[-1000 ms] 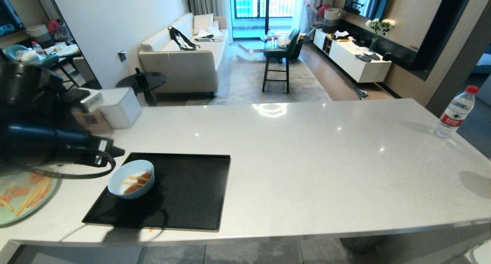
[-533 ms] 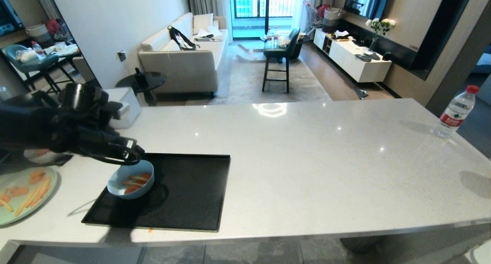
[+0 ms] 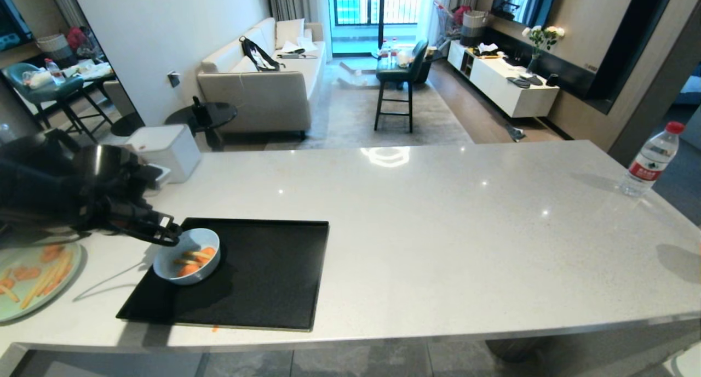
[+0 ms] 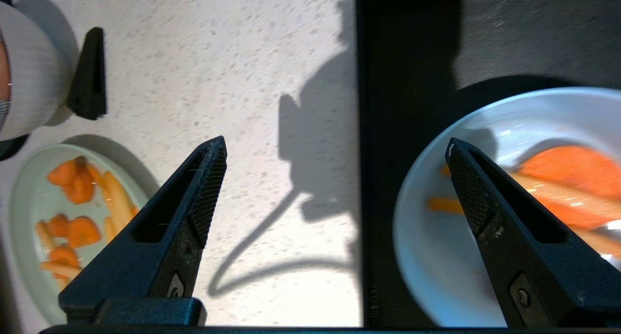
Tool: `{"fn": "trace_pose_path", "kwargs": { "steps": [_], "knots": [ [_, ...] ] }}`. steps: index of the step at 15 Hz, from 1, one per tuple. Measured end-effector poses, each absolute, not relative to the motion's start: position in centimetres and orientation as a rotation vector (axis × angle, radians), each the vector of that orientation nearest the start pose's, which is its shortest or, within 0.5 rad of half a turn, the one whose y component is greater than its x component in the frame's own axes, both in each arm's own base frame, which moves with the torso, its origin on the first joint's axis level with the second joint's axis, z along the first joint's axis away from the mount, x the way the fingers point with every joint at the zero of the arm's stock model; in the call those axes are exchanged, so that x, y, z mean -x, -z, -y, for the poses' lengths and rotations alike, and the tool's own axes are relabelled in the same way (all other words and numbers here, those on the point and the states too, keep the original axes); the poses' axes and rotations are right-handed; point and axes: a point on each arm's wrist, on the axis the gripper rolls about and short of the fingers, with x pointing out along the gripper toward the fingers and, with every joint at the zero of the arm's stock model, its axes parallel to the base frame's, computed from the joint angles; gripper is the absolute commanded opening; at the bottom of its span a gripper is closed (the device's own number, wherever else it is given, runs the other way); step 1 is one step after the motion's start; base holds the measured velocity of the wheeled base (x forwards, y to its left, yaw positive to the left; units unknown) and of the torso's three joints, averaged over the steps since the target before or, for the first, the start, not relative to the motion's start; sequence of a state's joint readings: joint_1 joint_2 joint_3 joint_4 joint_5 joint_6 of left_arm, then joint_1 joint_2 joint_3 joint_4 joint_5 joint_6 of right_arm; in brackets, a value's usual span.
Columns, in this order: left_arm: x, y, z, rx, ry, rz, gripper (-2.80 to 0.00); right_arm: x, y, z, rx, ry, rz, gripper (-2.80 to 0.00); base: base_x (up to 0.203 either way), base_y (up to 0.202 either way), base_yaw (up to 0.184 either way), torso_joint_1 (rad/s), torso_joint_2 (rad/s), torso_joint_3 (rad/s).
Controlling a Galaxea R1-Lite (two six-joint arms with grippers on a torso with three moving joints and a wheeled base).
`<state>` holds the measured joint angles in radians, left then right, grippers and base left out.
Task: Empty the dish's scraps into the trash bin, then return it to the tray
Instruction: Pick up the bowl with leftover food
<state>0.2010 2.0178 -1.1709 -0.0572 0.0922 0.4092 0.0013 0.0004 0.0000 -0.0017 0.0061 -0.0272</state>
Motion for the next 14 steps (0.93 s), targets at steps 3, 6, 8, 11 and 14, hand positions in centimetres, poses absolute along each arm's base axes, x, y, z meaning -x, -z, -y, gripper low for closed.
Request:
{"fn": "trace_pose_path", "kwargs": {
  "steps": [3,6,8,11,14],
  "knots": [
    [-36.6,-11.6,-8.9,-0.374,-0.118,-0.845,0.0,2.3,-7.6,0.0,0.027,-0.007,0.001,-2.8,0.0,0.0,0.0,0.0,0.0,0.0],
    [-36.5,-11.9,-8.7,-0.375,-0.111,-0.839,0.0,2.3,-7.6,0.0,0.027,-0.007,0.001,-2.8,0.0,0.0,0.0,0.0,0.0,0.0],
    [-36.1,-12.0,-8.5,-0.372,-0.103,-0.857,0.0,2.3,-7.6,0.0,0.027,-0.007,0.001,-2.8,0.0,0.0,0.0,0.0,0.0,0.0],
    [-35.1,-12.4,-8.2,-0.366,-0.086,-0.898,0.0,2.3,-7.6,0.0,0.027,-0.007,0.001,-2.8,0.0,0.0,0.0,0.0,0.0,0.0],
    [-34.3,-12.2,-8.0,-0.354,-0.074,-0.912,0.0,2.3,-7.6,0.0,0.027,-0.007,0.001,-2.8,0.0,0.0,0.0,0.0,0.0,0.0]
  ]
}}
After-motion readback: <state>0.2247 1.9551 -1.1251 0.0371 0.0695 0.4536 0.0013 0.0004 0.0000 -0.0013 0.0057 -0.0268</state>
